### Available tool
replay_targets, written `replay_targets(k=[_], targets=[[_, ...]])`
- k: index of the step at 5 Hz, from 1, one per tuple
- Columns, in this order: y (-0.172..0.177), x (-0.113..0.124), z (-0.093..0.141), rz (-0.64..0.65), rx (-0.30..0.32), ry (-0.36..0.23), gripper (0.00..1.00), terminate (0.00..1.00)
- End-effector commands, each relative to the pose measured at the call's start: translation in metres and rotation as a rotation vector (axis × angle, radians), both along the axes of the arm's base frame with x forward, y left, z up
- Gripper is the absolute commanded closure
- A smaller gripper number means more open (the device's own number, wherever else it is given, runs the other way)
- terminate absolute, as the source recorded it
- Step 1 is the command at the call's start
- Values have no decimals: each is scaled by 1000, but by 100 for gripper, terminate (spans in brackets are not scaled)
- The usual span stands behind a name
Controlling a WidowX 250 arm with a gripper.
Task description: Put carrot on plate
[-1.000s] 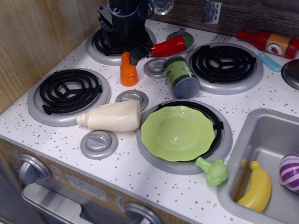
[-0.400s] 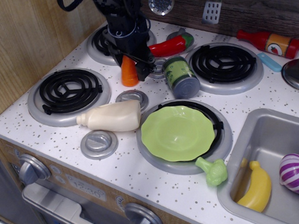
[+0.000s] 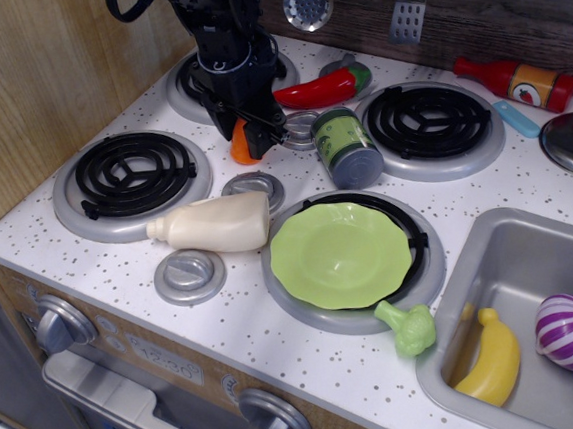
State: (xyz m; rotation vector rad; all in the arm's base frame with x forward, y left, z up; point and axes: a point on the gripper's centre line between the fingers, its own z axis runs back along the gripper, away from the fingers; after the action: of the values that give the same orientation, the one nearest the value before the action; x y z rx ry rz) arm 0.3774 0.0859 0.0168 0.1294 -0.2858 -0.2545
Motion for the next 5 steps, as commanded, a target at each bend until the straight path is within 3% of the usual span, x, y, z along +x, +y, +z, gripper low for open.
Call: replay_targets(k=[1,2,3,4,5], targets=[[-9,-8,68,50,52,-14,100,0],[-31,-28,91,123,54,27,100,0],[-68,-57,92,246,-32,68,100,0],[-95,-76,75,333,-80,44,100,0],[-114,-79,49,381,-149,-10,100,0]])
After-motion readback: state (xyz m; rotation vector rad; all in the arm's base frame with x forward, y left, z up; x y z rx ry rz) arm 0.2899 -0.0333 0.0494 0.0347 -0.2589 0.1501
